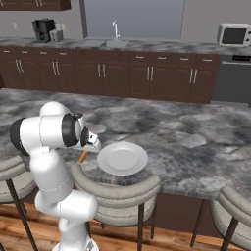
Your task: Take the fork and place it on the left side of the plate. Then take the spoon and place it on the right side of the plate. Make sure they're directly next to the plate.
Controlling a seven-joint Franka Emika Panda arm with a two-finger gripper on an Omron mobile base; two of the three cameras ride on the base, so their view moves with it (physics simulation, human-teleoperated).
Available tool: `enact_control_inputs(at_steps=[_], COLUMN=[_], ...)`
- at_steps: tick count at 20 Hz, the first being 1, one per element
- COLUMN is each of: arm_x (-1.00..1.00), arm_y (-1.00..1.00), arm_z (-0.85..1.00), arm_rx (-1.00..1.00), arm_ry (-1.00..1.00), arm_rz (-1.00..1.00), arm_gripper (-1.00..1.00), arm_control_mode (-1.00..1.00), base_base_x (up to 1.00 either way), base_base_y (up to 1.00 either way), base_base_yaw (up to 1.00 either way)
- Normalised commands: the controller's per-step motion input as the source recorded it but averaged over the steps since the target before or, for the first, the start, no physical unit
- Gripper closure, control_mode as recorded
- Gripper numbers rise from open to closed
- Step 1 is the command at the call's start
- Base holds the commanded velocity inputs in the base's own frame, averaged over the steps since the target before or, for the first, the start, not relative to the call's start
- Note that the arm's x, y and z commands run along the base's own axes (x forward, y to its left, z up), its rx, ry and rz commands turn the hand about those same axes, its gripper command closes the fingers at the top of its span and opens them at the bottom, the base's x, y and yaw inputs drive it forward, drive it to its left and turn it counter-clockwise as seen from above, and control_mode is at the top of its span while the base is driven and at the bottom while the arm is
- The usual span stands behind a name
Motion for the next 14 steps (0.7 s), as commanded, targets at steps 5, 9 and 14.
enact_control_inputs(at_steps=[5, 9, 14], arm_x=[0.11, -0.02, -0.21], arm_y=[0.03, 0.01, 0.01], arm_z=[-0.25, -0.37, -0.14], arm_rx=[-0.01, 0.00, 0.00], arm_ry=[0.07, 0.04, -0.02], arm_rz=[0.00, 0.00, 0.00], arm_gripper=[1.00, -1.00, -1.00], arm_control_mode=[-1.00, -1.00, -1.00], base_base_x=[0.00, 0.00, 0.00], base_base_y=[0.00, 0.00, 0.00], base_base_yaw=[0.00, 0.00, 0.00])
